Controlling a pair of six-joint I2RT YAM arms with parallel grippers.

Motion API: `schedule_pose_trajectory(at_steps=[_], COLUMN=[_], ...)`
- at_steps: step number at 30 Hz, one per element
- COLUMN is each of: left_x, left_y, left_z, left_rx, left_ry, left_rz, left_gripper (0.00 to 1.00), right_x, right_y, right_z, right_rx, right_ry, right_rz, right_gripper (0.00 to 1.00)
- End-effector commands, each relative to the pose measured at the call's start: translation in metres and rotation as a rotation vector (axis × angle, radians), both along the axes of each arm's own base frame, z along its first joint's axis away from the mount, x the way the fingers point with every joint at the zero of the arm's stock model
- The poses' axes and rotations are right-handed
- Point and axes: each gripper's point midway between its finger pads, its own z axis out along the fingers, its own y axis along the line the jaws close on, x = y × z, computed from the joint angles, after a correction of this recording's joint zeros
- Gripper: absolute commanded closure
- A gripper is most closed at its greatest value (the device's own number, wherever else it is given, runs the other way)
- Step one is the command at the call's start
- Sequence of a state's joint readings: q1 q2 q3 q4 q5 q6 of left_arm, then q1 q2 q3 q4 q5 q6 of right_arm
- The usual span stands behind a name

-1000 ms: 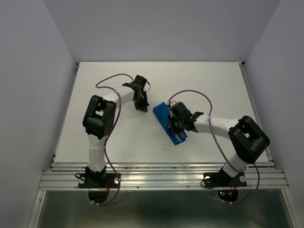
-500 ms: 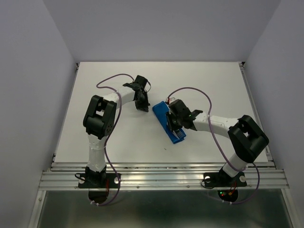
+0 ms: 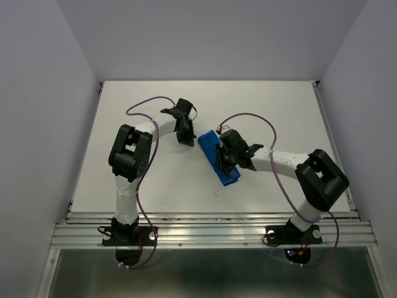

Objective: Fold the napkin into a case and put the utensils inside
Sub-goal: Move the smaller rectangle-folded napkin to the center of the board, then reset both arms

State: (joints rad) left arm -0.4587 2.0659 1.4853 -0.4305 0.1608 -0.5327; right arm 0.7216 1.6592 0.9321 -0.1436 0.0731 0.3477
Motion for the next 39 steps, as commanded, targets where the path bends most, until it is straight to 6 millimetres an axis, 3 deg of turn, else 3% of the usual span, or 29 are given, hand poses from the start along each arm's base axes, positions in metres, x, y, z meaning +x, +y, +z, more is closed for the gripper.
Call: schedule_pose_trajectory(at_steps=[1, 9, 11, 12, 14, 15, 17, 19, 20, 22, 23, 24, 25, 26, 28, 29, 30, 34, 39], left_x=[-0.007, -0.009, -0.008, -0.007, -0.002, 0.000, 0.006, 0.011, 0.014, 0.016, 0.017, 0.017, 0.018, 0.016, 0.015, 0.015, 0.013, 0.002, -0.010], left_y=[-0.002, -0.002, 0.000, 0.001, 0.004, 0.005, 0.012, 0.023, 0.029, 0.034, 0.036, 0.038, 0.042, 0.043, 0.052, 0.056, 0.059, 0.079, 0.107], left_z=[-0.005, -0.002, 0.003, 0.006, 0.019, 0.025, 0.043, 0.063, 0.069, 0.095, 0.102, 0.112, 0.132, 0.141, 0.171, 0.180, 0.189, 0.244, 0.296], left_rx=[0.006, 0.010, 0.014, 0.019, 0.026, 0.031, 0.053, 0.060, 0.058, 0.035, 0.030, 0.023, 0.013, 0.006, 0.008, 0.012, 0.012, 0.003, 0.008], left_ry=[0.018, 0.015, 0.004, 0.001, -0.033, -0.049, -0.094, -0.132, -0.149, -0.203, -0.221, -0.243, -0.293, -0.311, -0.396, -0.423, -0.448, -0.600, -0.756], left_rz=[-0.012, -0.013, -0.015, -0.011, -0.003, 0.002, 0.024, 0.064, 0.080, 0.095, 0.101, 0.101, 0.104, 0.108, 0.121, 0.124, 0.126, 0.151, 0.229], left_gripper=[1.00, 1.00, 0.99, 0.99, 0.97, 0.96, 0.90, 0.82, 0.77, 0.73, 0.72, 0.70, 0.67, 0.66, 0.60, 0.59, 0.53, 0.52, 0.51], right_x=[0.010, 0.005, 0.006, 0.007, 0.012, 0.014, 0.022, 0.024, 0.029, 0.032, 0.037, 0.038, 0.039, 0.038, 0.039, 0.038, 0.039, 0.035, 0.029], right_y=[0.007, -0.001, -0.012, -0.018, -0.043, -0.053, -0.088, -0.119, -0.148, -0.173, -0.199, -0.212, -0.233, -0.231, -0.257, -0.258, -0.264, -0.273, -0.279], right_z=[0.025, 0.042, 0.048, 0.062, 0.079, 0.077, 0.099, 0.107, 0.108, 0.107, 0.107, 0.106, 0.105, 0.104, 0.103, 0.104, 0.109, 0.119, 0.131], right_rx=[0.057, 0.052, 0.030, 0.038, 0.008, -0.021, -0.062, -0.077, -0.063, -0.030, -0.012, -0.002, 0.020, 0.029, 0.042, 0.044, 0.049, 0.034, 0.054], right_ry=[-0.077, -0.079, -0.104, -0.135, -0.212, -0.225, -0.321, -0.345, -0.337, -0.321, -0.314, -0.307, -0.293, -0.285, -0.281, -0.288, -0.304, -0.328, -0.372], right_rz=[-0.017, -0.034, -0.077, -0.103, -0.223, -0.265, -0.436, -0.556, -0.662, -0.753, -0.843, -0.887, -0.956, -0.947, -1.045, -1.058, -1.088, -1.128, -1.161], right_gripper=[0.61, 0.55, 0.45, 0.30, 0.11, 0.07, 0.00, 0.00, 0.00, 0.00, 0.00, 0.00, 0.00, 0.00, 0.00, 0.00, 0.00, 0.00, 0.00])
